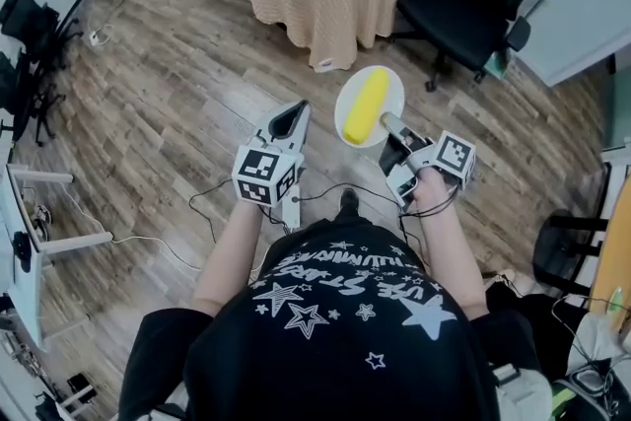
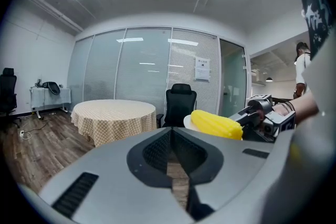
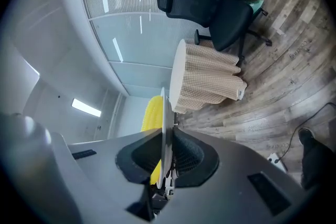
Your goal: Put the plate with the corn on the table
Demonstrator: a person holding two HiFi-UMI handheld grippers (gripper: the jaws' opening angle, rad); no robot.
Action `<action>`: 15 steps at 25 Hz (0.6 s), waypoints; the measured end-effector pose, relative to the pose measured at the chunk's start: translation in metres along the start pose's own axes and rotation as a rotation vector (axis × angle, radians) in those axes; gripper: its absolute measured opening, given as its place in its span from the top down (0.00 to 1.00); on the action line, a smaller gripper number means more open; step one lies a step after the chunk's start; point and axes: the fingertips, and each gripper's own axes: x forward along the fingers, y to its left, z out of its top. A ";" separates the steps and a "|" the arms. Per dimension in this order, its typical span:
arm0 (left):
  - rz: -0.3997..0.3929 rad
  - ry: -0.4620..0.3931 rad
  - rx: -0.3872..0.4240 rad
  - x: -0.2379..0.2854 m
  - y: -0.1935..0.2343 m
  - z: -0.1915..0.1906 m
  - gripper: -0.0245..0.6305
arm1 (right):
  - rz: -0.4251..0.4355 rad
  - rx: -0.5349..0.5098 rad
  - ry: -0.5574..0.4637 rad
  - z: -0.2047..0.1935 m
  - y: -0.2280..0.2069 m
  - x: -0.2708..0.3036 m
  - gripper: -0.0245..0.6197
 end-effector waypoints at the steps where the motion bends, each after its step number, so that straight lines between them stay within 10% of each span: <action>1: 0.003 0.003 0.000 0.007 0.003 0.002 0.95 | -0.006 0.003 0.002 0.008 -0.002 0.004 0.89; 15: 0.041 -0.018 -0.002 0.084 0.022 0.026 0.95 | 0.010 -0.006 0.010 0.090 -0.006 0.041 0.89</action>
